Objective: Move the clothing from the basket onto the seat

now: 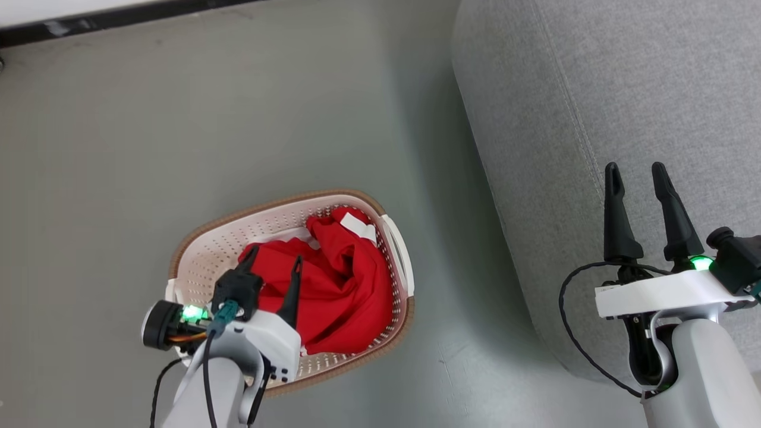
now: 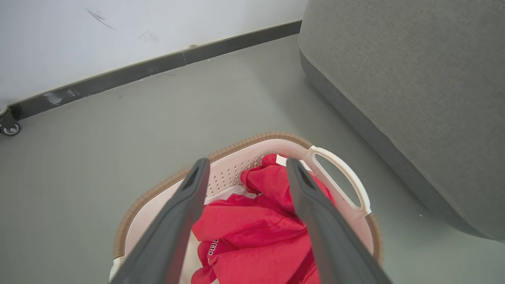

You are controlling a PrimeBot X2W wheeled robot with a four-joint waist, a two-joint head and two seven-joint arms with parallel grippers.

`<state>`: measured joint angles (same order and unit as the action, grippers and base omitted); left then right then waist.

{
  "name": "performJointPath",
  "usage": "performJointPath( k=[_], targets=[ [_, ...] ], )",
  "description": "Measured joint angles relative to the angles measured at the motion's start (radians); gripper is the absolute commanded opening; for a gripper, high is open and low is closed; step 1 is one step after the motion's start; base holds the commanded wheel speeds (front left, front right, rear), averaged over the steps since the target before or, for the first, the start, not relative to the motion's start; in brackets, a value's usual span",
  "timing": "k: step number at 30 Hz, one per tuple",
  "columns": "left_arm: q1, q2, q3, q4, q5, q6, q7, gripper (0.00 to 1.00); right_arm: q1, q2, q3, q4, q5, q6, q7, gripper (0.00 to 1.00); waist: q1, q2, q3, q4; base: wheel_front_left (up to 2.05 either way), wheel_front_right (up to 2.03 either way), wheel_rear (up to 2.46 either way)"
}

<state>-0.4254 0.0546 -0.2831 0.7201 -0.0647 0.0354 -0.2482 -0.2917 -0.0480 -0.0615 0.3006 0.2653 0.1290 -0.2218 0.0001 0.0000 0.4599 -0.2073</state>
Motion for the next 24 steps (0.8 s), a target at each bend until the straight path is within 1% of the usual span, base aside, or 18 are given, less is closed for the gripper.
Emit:
performJointPath(
  k=[16,24],
  targets=[
    [-0.083,0.001,-0.009,0.066,0.016,0.0,0.0,1.0,-0.052,0.001,0.02,0.003,0.017,0.0,-0.013,1.0,0.0,0.0,0.103,-0.038,0.0,0.0,0.0],
    [-0.117,0.0,-0.034,0.094,0.027,-0.002,0.0,1.0,-0.103,0.001,0.037,0.015,0.031,0.0,-0.017,1.0,0.0001,0.0,0.153,-0.055,0.0,0.0,0.0]
  ],
)
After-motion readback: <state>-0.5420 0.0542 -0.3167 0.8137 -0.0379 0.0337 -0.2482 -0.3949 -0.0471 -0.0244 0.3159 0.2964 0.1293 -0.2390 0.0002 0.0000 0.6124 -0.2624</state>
